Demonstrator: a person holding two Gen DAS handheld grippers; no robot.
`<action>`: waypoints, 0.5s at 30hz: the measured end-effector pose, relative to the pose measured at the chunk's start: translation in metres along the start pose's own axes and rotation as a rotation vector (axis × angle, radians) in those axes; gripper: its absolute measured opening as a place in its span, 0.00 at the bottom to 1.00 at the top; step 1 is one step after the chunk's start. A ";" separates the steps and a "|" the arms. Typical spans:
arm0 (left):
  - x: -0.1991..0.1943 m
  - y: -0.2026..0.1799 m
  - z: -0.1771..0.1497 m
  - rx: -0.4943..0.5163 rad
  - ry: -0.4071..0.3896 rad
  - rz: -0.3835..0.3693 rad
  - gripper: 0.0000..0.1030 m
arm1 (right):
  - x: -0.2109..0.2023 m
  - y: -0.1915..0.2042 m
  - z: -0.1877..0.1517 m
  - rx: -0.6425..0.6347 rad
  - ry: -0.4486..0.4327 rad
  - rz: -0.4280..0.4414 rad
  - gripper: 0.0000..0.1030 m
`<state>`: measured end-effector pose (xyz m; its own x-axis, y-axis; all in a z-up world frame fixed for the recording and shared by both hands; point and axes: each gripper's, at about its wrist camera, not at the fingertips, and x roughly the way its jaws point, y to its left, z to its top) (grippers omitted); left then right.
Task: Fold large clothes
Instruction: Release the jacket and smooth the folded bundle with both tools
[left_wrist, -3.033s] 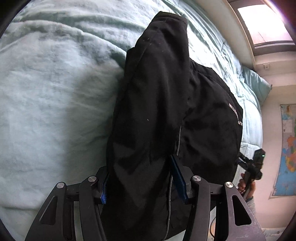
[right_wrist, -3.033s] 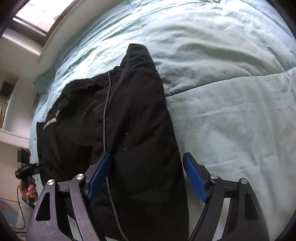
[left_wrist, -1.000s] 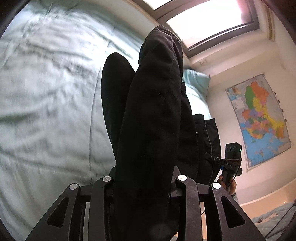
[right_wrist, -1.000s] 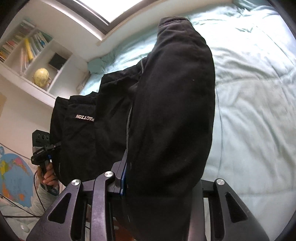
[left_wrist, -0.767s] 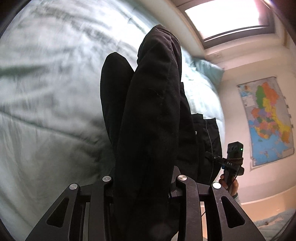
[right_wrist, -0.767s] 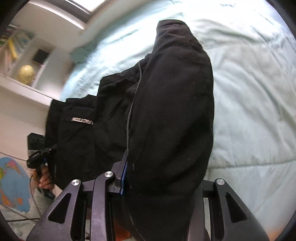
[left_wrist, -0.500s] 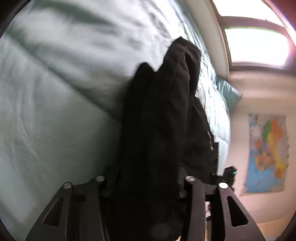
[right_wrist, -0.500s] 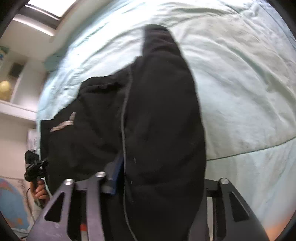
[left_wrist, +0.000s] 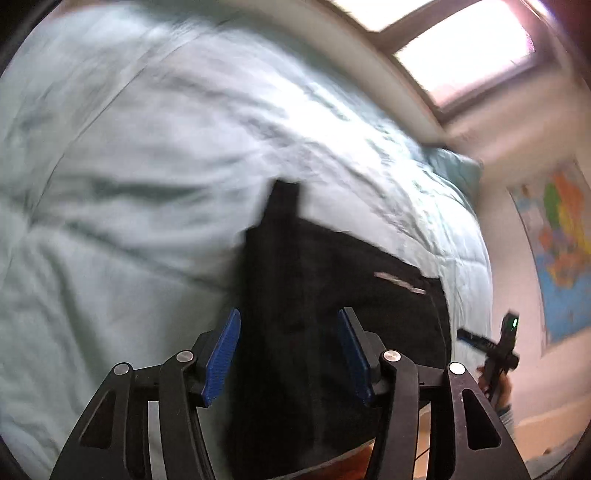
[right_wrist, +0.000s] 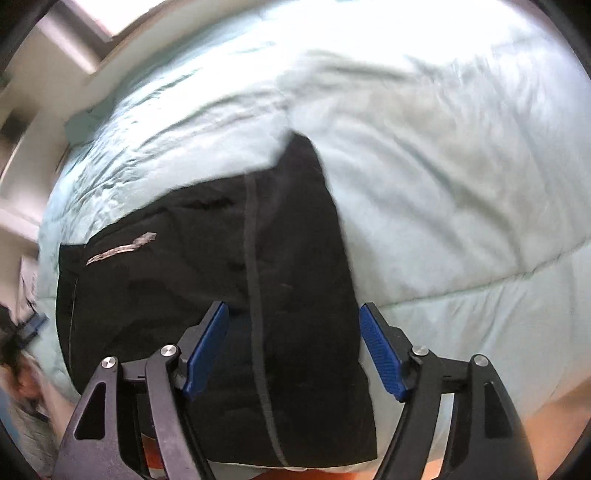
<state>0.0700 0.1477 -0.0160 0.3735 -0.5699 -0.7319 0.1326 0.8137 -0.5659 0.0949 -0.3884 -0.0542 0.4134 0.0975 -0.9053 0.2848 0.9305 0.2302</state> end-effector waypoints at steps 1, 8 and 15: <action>0.008 -0.011 0.002 0.039 0.007 0.005 0.60 | -0.002 0.015 0.000 -0.034 -0.022 0.006 0.76; 0.128 -0.021 -0.027 0.173 0.166 0.327 0.61 | 0.079 0.095 -0.012 -0.219 0.065 -0.080 0.77; 0.130 -0.002 -0.044 0.160 0.017 0.291 0.65 | 0.099 0.078 -0.030 -0.238 -0.046 -0.077 0.80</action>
<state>0.0781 0.0669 -0.1266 0.4021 -0.3118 -0.8609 0.1656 0.9495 -0.2665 0.1323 -0.2951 -0.1365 0.4388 0.0123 -0.8985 0.1071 0.9921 0.0658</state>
